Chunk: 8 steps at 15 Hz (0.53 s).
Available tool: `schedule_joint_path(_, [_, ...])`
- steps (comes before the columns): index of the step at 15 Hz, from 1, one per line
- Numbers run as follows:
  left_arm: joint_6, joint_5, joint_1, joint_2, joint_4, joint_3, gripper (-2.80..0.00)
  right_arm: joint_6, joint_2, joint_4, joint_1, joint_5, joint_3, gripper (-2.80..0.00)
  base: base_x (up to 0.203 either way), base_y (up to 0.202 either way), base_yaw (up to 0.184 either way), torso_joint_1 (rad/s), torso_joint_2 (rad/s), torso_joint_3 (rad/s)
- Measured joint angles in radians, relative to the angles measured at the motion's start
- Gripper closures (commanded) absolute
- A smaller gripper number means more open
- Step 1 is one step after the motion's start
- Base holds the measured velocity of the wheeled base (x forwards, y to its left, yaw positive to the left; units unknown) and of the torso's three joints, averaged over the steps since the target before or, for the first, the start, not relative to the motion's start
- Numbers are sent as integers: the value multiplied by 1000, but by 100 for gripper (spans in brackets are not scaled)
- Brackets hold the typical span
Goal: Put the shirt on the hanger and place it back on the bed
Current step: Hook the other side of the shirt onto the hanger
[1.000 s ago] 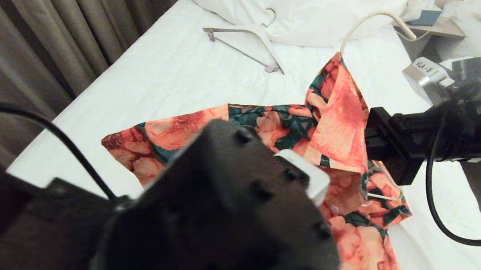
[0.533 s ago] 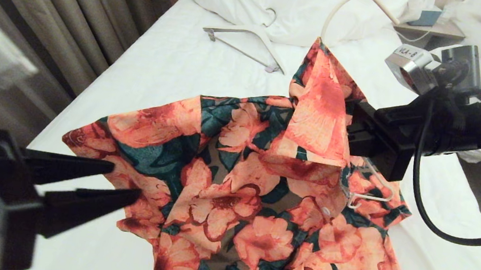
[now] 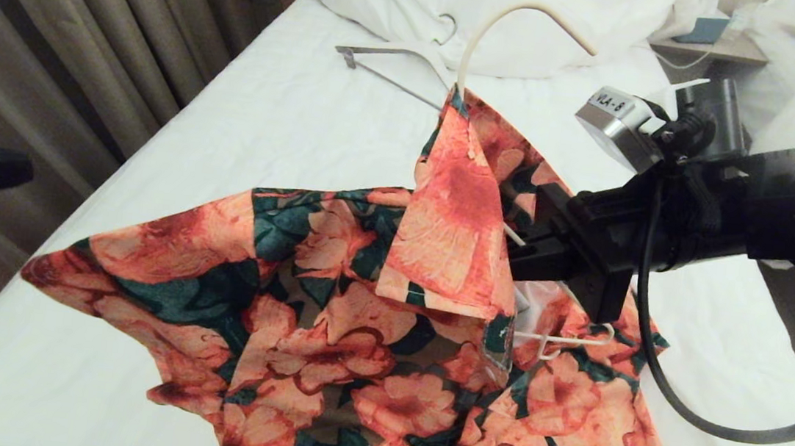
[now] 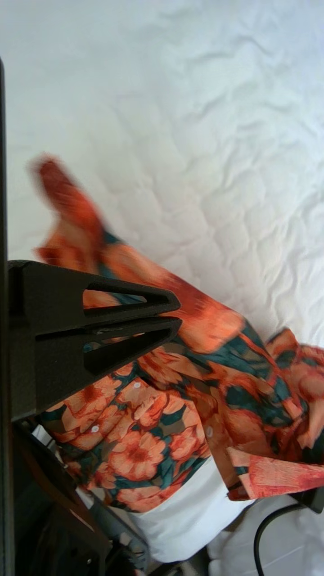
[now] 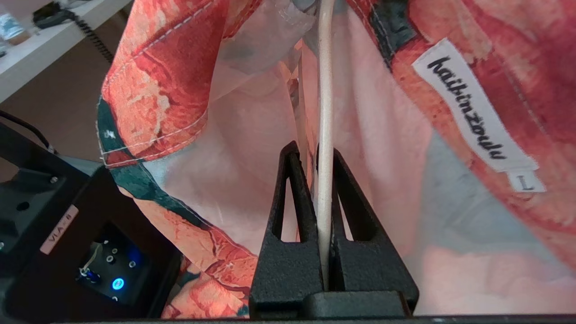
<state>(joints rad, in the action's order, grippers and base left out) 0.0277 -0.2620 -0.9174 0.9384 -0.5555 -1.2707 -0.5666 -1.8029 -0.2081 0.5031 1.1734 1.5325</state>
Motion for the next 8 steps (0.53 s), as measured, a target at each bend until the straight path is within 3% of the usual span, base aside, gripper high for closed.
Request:
schedule_joint_path(1, [4,10,0,18,3,-5,-201,0,-2,0,10,-2,8,0,0,0,0,0,0,0])
schedule_joint_path(2, [5,20,0,35,10,-6,-280,0,-3,0,18,-3,16,0,0,0,0,0,0,0])
schedule_joint_path(8, [31,41,-30,127,59,5,-280,0,-4,-2,37,-3,27,0,0,0,0,0,0,0])
